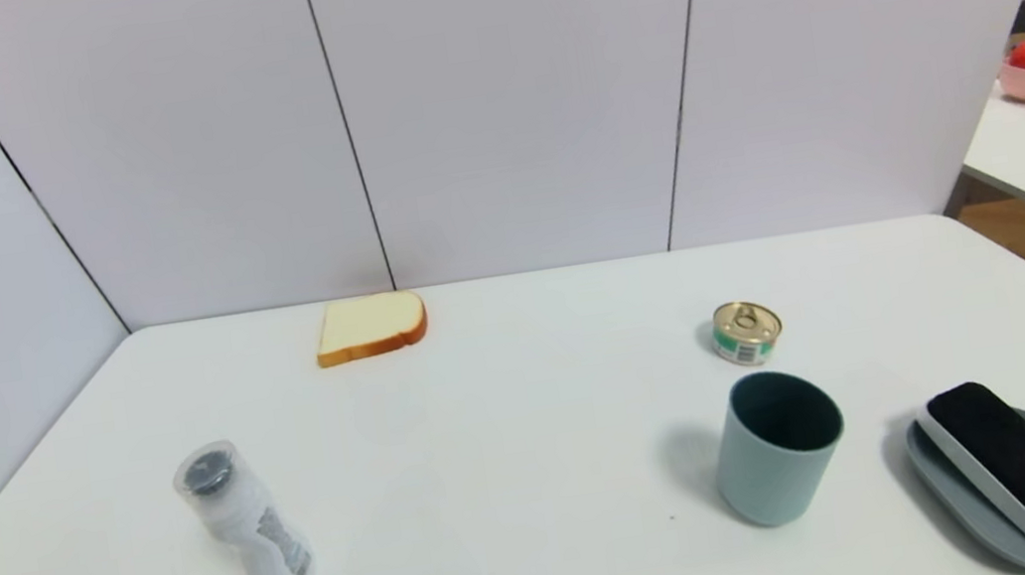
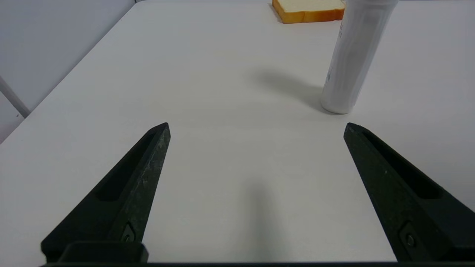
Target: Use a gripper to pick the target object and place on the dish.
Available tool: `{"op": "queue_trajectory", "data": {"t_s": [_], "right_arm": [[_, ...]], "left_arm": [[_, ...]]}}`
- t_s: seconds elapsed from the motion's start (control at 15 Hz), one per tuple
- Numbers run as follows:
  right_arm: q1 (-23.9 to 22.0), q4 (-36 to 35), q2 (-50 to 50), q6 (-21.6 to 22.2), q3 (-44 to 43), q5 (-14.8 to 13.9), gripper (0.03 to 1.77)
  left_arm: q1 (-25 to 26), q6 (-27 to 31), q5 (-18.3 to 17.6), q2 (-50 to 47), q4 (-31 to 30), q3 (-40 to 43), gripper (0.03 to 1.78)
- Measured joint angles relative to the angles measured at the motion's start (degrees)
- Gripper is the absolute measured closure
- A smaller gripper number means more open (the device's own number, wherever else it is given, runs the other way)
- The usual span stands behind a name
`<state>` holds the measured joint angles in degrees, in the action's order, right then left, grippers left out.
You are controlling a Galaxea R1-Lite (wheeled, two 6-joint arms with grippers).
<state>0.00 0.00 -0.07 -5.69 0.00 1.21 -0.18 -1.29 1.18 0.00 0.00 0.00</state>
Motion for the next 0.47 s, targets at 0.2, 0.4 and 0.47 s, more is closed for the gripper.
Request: {"op": "queue_trajectory", "data": {"t_s": [0.2, 0.4, 0.47], "right_arm": [[0.00, 0.02, 0.00, -0.04, 0.00, 0.20, 0.10], [0.00, 0.00, 0.00, 0.27, 0.00, -0.05, 0.10], [0.00, 0.00, 0.00, 0.24, 0.00, -0.05, 0.10]], "left_arm": [[0.00, 0.00, 0.00, 0.00, 0.00, 0.00, 0.12], [0.00, 0.02, 0.02, 0.00, 0.00, 0.00, 0.12], [0.00, 0.00, 0.02, 0.00, 0.00, 0.00, 0.12]]}}
